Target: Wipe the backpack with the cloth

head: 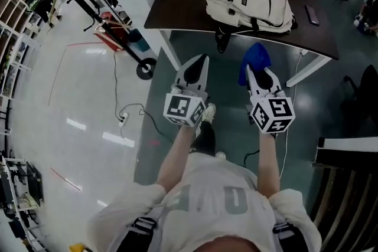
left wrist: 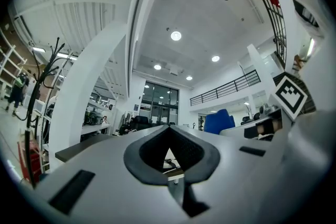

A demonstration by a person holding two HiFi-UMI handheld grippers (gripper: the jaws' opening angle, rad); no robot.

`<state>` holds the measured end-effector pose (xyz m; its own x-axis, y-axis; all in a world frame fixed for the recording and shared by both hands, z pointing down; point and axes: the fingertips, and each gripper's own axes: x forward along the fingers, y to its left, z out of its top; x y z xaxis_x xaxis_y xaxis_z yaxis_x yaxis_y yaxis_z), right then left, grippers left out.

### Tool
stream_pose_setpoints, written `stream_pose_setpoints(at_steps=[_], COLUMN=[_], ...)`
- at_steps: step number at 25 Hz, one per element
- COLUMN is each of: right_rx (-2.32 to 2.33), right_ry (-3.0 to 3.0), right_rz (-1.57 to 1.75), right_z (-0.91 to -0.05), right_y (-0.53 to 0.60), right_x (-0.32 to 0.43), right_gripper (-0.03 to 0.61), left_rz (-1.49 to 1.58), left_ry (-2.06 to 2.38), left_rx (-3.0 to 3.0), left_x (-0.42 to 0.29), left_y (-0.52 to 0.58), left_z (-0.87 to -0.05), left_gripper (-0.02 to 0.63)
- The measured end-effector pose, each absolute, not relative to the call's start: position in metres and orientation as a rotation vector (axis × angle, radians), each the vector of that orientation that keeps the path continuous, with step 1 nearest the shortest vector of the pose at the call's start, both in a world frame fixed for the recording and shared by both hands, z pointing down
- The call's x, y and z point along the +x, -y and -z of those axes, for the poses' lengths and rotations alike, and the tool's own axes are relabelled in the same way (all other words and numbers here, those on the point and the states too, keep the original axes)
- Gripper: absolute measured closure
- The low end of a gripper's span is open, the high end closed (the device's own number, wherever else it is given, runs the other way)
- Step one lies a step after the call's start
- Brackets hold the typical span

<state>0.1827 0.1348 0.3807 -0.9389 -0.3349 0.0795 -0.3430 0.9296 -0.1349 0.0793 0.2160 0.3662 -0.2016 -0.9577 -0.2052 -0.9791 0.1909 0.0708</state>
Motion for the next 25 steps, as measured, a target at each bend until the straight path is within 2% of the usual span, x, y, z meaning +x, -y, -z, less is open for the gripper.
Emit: stream_pose_setpoints(at_steps=[14,19,25], right_rx=[0.403,0.358,0.282], right_ry=[2.811,2.755,2.669], right_rz=[-0.440,-0.497,-0.524], right_z=[-0.457,-0.481,-0.517], right_y=[0.001,0.024,0.040], right_x=[-0.064,-0.116,-0.143], right_gripper=[0.535,0.535,0.535], left_rz=[-0.352,-0.316,-0.269], left_ry=[-2.372,-2.414,-2.487], left_rx=[-1.970,-1.984,-1.948], left_x=[-0.119,-0.159,-0.173], left_y=[-0.069,-0.038,-0.017], left_z=[-0.396,-0.407,-0.421], left_gripper=[0.609,0.609,0.609])
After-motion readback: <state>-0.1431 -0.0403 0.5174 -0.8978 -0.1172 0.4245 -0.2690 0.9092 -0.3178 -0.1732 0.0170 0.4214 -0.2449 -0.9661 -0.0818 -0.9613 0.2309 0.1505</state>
